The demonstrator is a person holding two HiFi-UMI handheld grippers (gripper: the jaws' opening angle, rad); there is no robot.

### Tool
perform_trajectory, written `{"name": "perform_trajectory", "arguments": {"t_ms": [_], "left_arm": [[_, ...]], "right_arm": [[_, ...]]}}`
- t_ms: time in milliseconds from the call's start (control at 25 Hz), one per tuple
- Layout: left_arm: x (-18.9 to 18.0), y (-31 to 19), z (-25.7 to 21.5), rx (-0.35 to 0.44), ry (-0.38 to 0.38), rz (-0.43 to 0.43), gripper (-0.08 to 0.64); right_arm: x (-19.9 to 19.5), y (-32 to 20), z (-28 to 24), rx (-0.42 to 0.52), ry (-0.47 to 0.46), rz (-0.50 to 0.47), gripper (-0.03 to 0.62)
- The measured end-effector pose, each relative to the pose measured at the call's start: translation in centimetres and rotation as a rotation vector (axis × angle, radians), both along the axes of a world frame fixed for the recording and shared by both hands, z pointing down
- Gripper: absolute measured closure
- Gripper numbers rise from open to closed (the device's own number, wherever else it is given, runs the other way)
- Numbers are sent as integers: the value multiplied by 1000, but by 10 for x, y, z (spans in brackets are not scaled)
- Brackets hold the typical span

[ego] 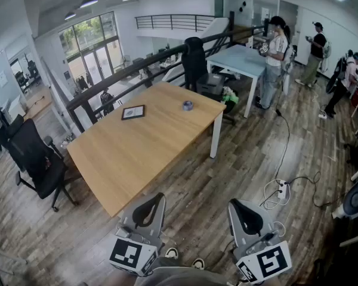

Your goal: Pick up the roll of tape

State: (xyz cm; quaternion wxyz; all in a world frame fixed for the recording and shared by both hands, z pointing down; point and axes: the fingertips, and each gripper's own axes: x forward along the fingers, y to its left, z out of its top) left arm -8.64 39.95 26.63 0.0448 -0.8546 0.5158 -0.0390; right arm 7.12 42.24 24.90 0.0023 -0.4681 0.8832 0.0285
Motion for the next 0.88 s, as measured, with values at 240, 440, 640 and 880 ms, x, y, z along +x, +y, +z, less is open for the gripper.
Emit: {"name": "perform_trajectory", "arguments": {"t_ms": [240,440,640,880], "left_arm": [[14,4,-3,14,15,13,558],[18,5,-1,16,11,9,558],[24,9,3,11,8,4,558],[28,9,-3,23,-2,-5,558]], "right_arm": [[13,-1,1,-3,-22,9,578],[19,0,2,-12,-38,-4,578],[24,3,4,-11,-45,-9,578],[32,7,-6,-5,-104,-41,502]]}}
